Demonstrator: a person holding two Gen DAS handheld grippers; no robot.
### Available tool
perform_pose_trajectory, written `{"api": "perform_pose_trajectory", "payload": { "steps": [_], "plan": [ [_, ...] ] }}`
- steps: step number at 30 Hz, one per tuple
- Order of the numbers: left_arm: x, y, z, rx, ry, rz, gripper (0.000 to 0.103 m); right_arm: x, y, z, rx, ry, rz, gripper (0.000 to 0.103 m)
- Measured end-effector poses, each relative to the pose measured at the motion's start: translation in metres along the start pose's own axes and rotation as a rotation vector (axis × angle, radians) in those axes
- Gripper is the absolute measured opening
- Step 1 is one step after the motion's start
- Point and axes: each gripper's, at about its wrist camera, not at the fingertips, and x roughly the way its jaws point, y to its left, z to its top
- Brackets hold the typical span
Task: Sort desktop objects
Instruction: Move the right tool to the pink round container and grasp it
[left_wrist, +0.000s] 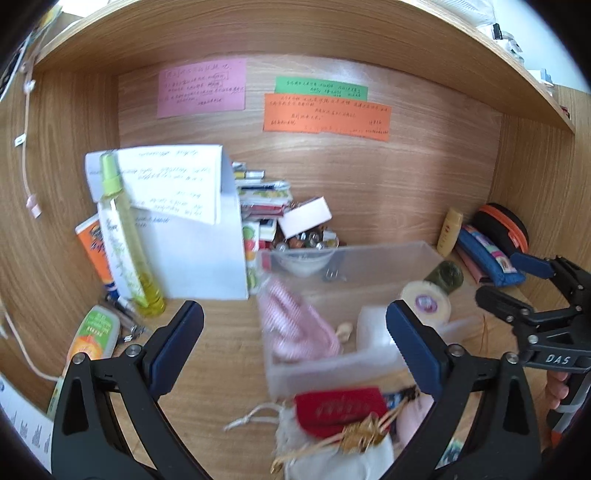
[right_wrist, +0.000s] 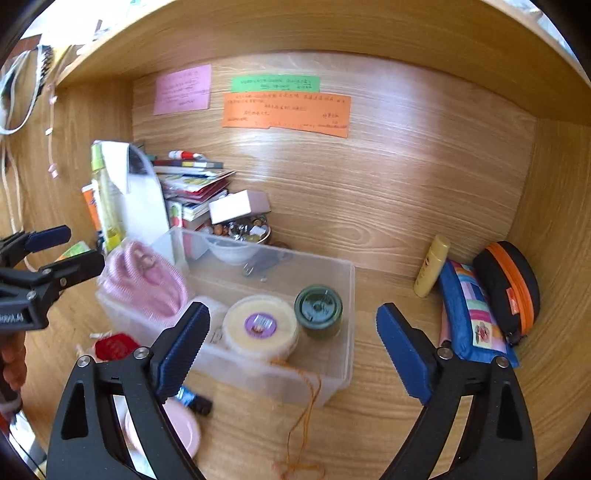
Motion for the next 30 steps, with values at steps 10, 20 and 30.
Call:
{"api": "perform_pose_trajectory", "payload": {
  "steps": [10,20,30],
  "plan": [
    [-0.019,0.013,-0.036,0.048,0.056,0.045,0.1,-0.014,0.029,-0.031,-0.083,0.023,0.117,0.091],
    [-0.027,0.017,-0.056,0.058,0.082,0.031,0.1,0.009,0.05,-0.064,-0.141,0.141,0.321,0.091],
    [-0.004,0.013,-0.059,0.004,0.162,-0.042,0.1,0.03,0.062,-0.07,-0.118,0.282,0.425,0.081]
  ]
}}
